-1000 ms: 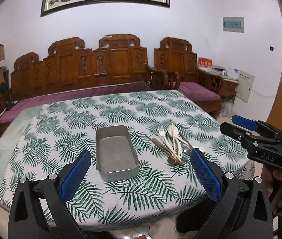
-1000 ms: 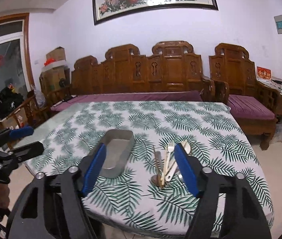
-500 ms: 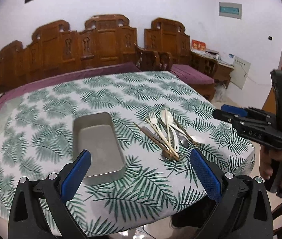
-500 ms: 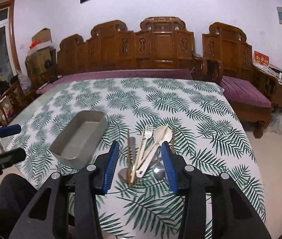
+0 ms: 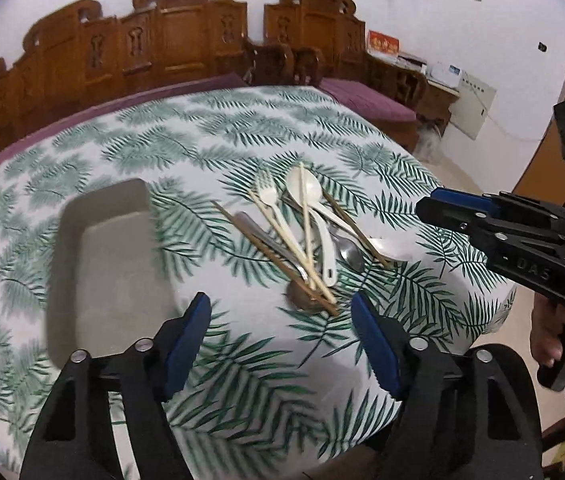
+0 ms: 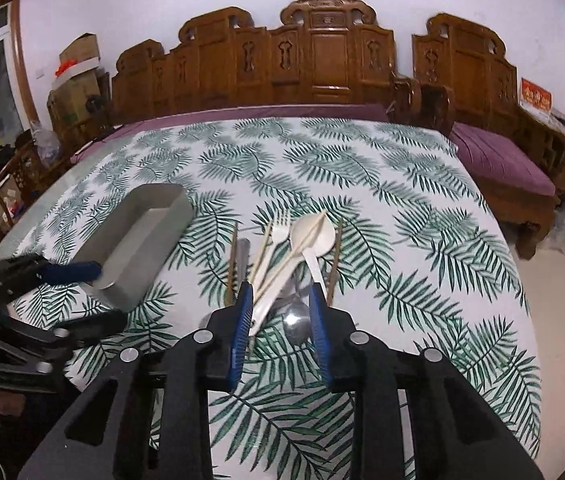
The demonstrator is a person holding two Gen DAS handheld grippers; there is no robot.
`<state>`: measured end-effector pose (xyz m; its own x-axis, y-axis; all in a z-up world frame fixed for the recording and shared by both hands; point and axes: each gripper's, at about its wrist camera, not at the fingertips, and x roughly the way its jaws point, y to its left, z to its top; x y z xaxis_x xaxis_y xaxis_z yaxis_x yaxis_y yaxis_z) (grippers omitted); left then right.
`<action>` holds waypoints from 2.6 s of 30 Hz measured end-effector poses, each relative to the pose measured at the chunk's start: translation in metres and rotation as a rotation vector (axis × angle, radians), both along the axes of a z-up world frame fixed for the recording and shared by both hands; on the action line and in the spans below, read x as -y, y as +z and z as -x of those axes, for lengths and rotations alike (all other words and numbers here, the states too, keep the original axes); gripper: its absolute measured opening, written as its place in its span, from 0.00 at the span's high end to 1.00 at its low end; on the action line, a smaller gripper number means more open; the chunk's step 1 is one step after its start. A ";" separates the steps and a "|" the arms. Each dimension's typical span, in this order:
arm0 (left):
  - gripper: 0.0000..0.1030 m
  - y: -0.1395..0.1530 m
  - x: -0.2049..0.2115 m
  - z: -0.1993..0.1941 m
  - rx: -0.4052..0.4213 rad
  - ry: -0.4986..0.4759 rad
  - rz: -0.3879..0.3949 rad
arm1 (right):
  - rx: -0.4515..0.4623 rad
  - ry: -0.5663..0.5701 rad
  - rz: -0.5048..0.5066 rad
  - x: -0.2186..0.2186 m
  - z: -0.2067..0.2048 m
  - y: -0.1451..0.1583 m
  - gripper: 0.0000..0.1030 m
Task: Organize utensils
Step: 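Close the left gripper on a wooden chopstick while the right gripper approaches the utensil pile, then lift the chopstick toward the grey tray with the left gripper while the right gripper grasps another chopstick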
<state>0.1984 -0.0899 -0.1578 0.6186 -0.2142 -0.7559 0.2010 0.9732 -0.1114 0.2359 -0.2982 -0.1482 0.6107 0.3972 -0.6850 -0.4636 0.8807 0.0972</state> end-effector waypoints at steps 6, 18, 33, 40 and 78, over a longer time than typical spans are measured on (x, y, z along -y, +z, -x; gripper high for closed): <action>0.40 -0.028 0.027 -0.022 -0.053 -0.005 0.019 | -0.039 -0.028 -0.015 0.014 -0.009 -0.011 0.70; 0.72 -0.072 0.051 -0.054 -0.121 0.008 -0.059 | -0.070 -0.027 -0.024 0.014 -0.014 -0.020 0.69; 0.96 -0.055 0.018 -0.038 -0.089 0.034 -0.012 | -0.061 -0.011 -0.009 0.008 -0.011 -0.019 0.70; 0.96 -0.039 -0.002 -0.022 -0.043 0.023 0.020 | -0.058 0.015 0.023 -0.007 -0.007 -0.024 0.70; 0.96 0.027 -0.113 0.048 0.128 0.056 0.191 | -0.160 0.053 0.167 -0.092 -0.011 -0.073 0.94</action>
